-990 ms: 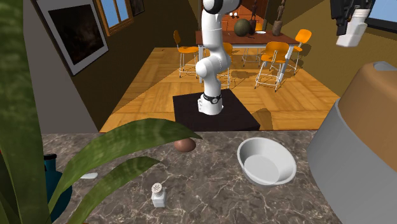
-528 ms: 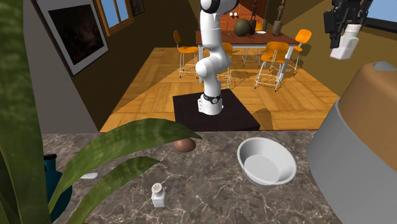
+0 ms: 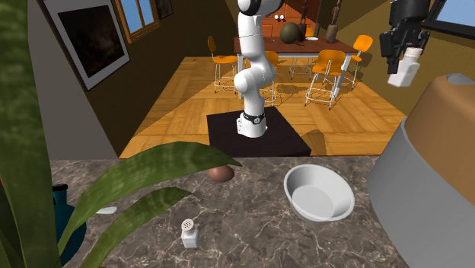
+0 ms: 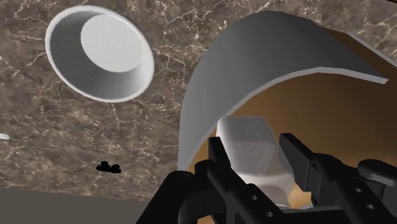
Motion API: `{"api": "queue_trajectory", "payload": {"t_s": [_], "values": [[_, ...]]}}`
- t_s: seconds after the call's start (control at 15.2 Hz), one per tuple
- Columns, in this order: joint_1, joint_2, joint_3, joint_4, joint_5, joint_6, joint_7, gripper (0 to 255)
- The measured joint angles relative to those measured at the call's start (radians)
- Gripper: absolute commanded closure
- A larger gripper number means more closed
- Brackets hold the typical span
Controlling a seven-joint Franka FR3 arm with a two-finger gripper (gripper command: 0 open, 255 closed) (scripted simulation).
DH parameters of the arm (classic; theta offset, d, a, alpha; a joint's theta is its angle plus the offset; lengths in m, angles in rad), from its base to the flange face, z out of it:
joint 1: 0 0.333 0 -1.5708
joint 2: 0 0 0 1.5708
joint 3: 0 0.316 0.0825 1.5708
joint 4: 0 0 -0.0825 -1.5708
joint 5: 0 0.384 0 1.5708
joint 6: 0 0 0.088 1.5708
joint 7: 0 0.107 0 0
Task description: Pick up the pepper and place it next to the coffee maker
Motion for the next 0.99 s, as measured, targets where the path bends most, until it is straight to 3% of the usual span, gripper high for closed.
{"api": "queue_trajectory", "payload": {"t_s": [0.99], "values": [[-0.003,-0.033,-0.004,-0.233,-0.017,0.197,0.041,255]]}}
